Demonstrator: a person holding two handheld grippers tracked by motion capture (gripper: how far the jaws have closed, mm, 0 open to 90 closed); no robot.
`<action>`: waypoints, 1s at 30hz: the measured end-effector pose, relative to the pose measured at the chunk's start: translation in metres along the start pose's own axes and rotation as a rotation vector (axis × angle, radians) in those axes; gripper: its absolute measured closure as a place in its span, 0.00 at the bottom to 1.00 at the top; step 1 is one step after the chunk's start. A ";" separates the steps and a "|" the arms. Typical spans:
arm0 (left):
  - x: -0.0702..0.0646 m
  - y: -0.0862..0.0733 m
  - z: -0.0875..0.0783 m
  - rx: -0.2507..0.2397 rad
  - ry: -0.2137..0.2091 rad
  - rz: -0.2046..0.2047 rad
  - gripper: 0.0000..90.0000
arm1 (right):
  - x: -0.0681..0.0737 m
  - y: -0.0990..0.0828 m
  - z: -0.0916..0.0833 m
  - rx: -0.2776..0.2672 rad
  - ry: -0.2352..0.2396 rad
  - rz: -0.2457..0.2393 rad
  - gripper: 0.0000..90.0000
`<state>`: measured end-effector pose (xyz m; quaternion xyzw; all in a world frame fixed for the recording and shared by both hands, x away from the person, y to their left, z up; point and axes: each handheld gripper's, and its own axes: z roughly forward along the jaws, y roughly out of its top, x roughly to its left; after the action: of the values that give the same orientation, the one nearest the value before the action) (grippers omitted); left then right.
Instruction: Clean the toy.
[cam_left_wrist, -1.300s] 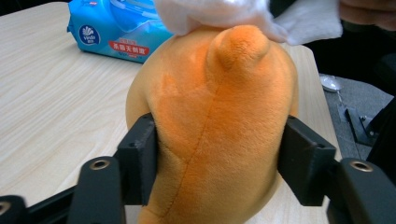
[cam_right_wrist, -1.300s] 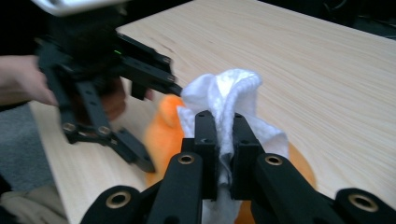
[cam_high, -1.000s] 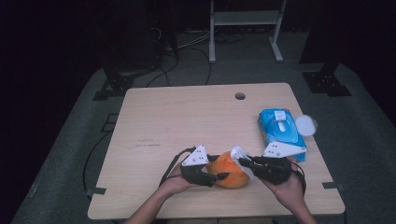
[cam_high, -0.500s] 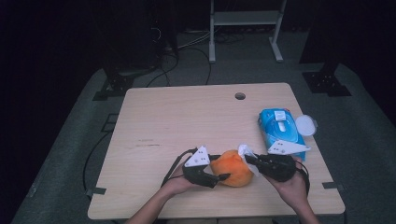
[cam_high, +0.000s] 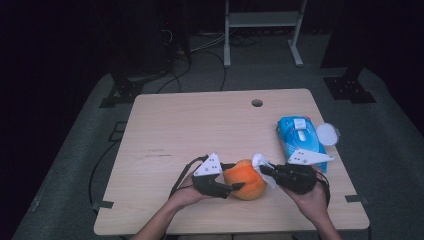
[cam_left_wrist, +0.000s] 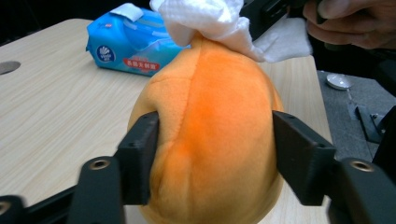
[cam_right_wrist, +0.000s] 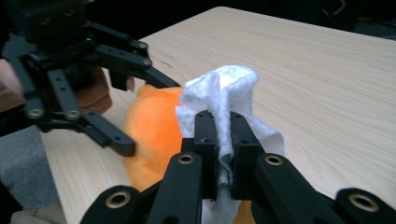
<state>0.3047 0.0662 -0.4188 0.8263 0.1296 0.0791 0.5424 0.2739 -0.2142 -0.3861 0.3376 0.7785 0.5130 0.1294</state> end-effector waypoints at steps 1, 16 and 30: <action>0.002 -0.001 0.001 -0.003 0.004 -0.012 0.28 | 0.000 -0.001 0.000 0.004 -0.010 -0.006 0.93; 0.006 -0.012 0.008 0.010 0.006 -0.086 0.36 | 0.028 0.000 0.010 0.034 0.028 -0.101 0.93; -0.003 -0.015 0.016 0.009 -0.058 -0.027 0.32 | 0.002 -0.003 0.001 0.036 -0.070 -0.056 0.87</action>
<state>0.3044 0.0566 -0.4390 0.8288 0.1253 0.0471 0.5433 0.2722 -0.2125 -0.3887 0.3355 0.7918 0.4830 0.1647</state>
